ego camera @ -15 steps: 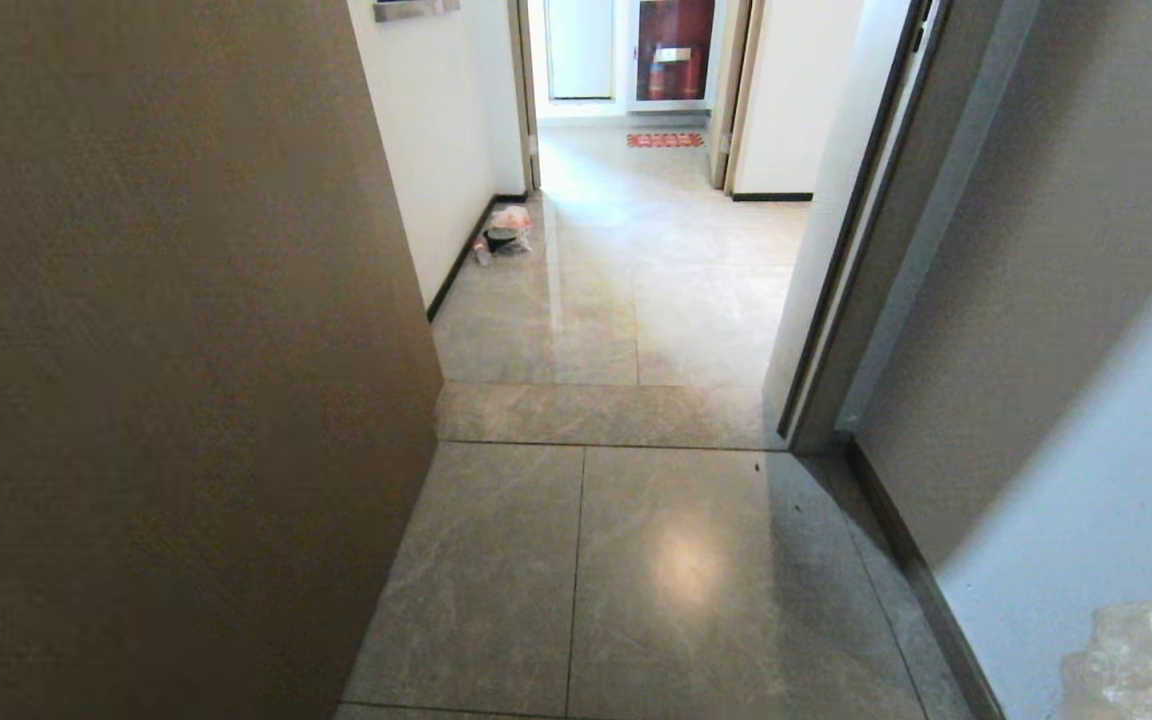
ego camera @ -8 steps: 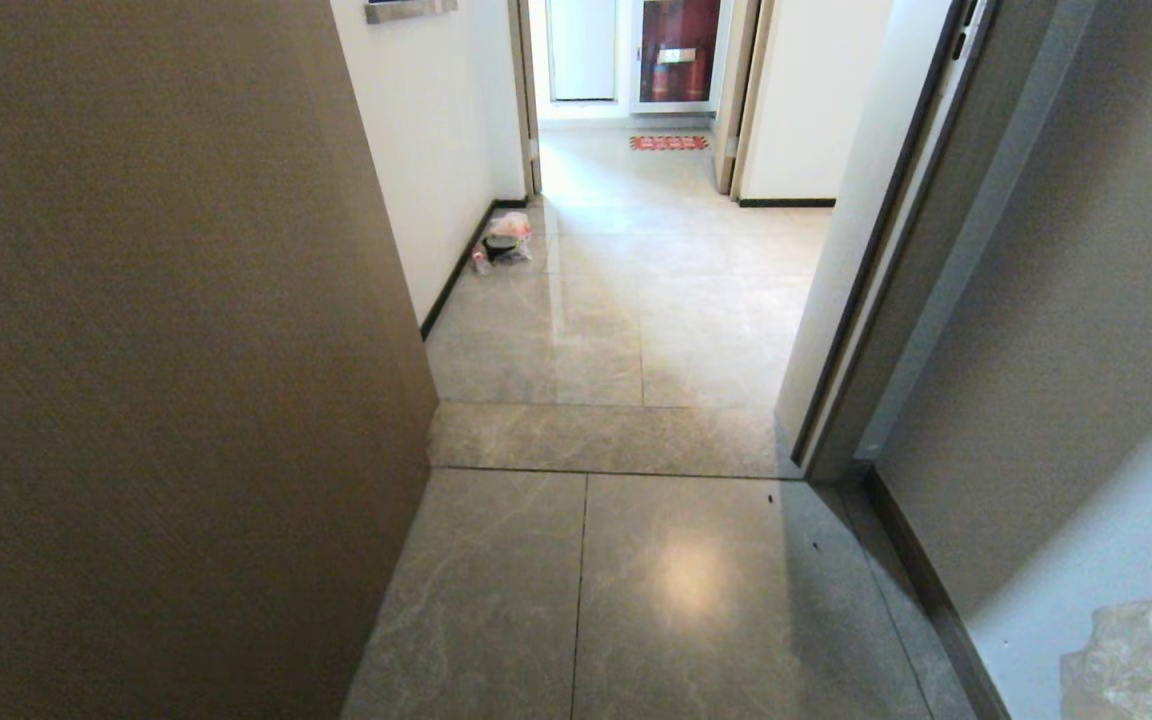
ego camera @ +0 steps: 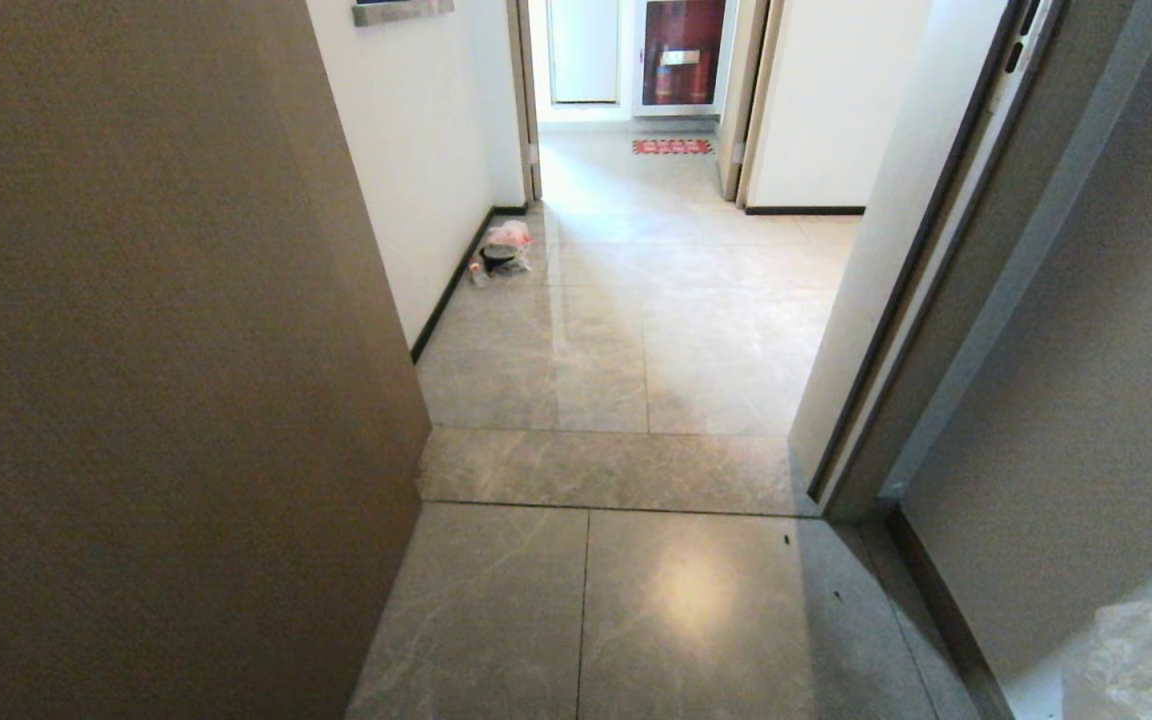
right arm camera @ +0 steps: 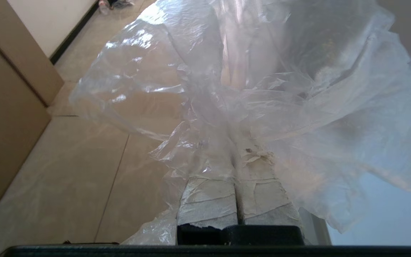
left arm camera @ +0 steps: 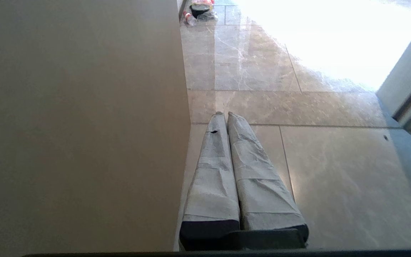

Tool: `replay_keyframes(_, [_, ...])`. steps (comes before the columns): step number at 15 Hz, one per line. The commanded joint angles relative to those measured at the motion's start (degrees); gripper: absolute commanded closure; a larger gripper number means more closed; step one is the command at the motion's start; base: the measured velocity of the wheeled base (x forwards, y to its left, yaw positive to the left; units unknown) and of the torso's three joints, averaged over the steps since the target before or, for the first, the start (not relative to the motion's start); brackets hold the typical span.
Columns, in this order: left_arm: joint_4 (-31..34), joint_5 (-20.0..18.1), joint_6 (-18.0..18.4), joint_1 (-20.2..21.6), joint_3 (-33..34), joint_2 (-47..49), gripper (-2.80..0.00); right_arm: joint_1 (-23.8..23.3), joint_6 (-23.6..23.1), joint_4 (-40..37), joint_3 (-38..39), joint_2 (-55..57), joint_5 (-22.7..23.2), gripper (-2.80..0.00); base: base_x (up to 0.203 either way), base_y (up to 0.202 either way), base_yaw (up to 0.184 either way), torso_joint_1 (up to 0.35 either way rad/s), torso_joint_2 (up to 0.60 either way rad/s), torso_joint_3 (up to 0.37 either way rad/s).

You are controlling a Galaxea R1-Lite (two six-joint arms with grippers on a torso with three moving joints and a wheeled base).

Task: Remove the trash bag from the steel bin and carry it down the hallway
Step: Put the trash bag at the door

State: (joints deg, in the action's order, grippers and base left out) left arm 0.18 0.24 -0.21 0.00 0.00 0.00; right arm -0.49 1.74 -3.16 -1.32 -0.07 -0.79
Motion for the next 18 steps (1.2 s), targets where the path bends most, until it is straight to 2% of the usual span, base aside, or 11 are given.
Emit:
replay_keyframes(1, [0.0,0.0,0.0,0.0,0.0,0.0,0.00,0.0,0.0,0.0,0.0,0.1,0.0,0.00,0.190,0.000,0.000,0.001,0.01,0.001])
replay_keyframes(18, [0.0,0.0,0.0,0.0,0.0,0.0,0.00,0.0,0.0,0.0,0.0,0.1,0.0,0.00,0.193,0.000,0.001,0.002,0.00,0.003])
